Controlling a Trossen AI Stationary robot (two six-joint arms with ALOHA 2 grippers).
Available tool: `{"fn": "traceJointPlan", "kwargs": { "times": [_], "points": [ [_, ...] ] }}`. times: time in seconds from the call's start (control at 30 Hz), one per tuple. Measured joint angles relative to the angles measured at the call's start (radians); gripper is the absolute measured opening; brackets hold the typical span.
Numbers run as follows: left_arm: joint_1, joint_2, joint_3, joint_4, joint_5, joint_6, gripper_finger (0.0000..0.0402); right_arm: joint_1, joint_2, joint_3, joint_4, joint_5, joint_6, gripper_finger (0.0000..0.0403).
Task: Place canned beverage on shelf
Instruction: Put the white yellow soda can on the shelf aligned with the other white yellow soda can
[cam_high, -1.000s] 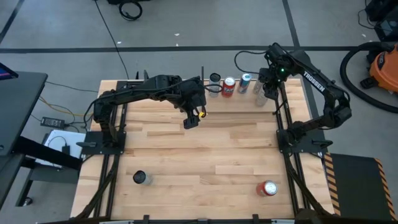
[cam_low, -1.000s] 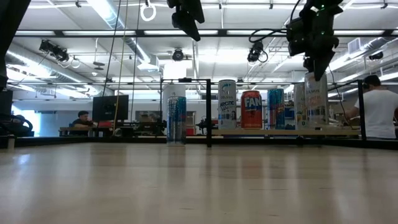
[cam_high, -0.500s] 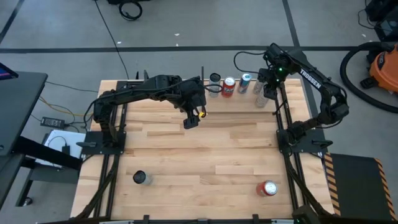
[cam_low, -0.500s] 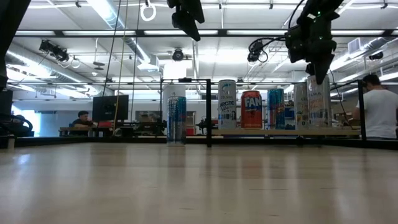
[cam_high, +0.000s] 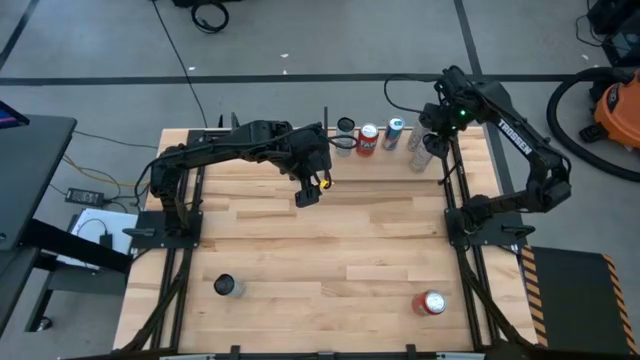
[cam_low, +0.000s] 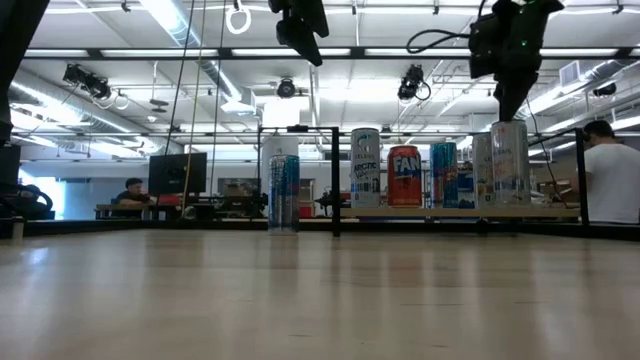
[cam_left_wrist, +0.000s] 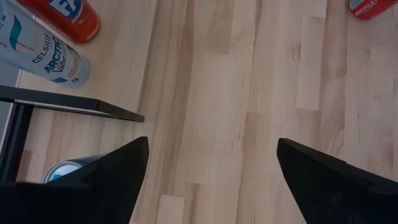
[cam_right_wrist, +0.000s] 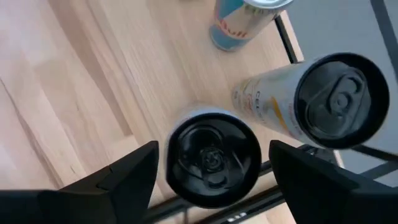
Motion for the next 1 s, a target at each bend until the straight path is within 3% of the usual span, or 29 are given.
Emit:
{"fn": "traceJointPlan", "kwargs": {
  "times": [0.37, 0.8, 1.0],
  "points": [
    [0.0, 0.0, 0.0, 0.001, 0.0, 0.0, 0.0357, 0.021, -0.007, 0.0, 0.018, 0.073, 0.437, 0.0313],
    [0.0, 0.0, 0.0, 0.0, 0.0, 0.003, 0.0357, 0.049, -0.008, 0.002, -0.021, 0.105, 0.748, 0.0313],
    [0.0, 0.0, 0.0, 0.0, 0.0, 0.022, 0.0357, 0.049, -0.008, 0.002, -0.022, 0.111, 0.812, 0.0313]
  ]
}}
